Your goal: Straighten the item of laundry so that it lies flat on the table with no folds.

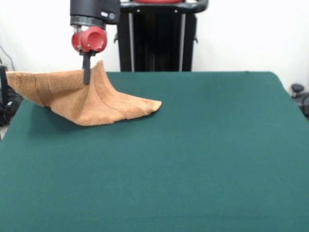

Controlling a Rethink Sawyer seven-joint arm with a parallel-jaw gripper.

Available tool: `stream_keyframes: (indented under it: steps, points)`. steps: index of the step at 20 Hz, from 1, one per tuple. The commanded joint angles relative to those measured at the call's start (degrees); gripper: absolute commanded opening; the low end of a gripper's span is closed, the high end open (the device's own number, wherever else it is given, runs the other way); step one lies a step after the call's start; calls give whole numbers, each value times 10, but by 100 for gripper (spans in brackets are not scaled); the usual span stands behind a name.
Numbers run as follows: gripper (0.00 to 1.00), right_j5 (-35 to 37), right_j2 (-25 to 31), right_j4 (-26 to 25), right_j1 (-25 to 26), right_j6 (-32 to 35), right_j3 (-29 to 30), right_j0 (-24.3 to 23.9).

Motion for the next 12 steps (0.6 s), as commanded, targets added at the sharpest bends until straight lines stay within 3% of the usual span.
stream_keyframes:
  steps: [1,5,7,11,12]
  points:
    - [0,-38,11,38,38,78,18,37]
    - [0,-13,19,57,8,83,30,54]
    - [0,10,4,96,-5,90,24,98]
    - [0,90,-106,186,0,71,-13,223]
    - [0,135,-173,212,8,54,-45,284]
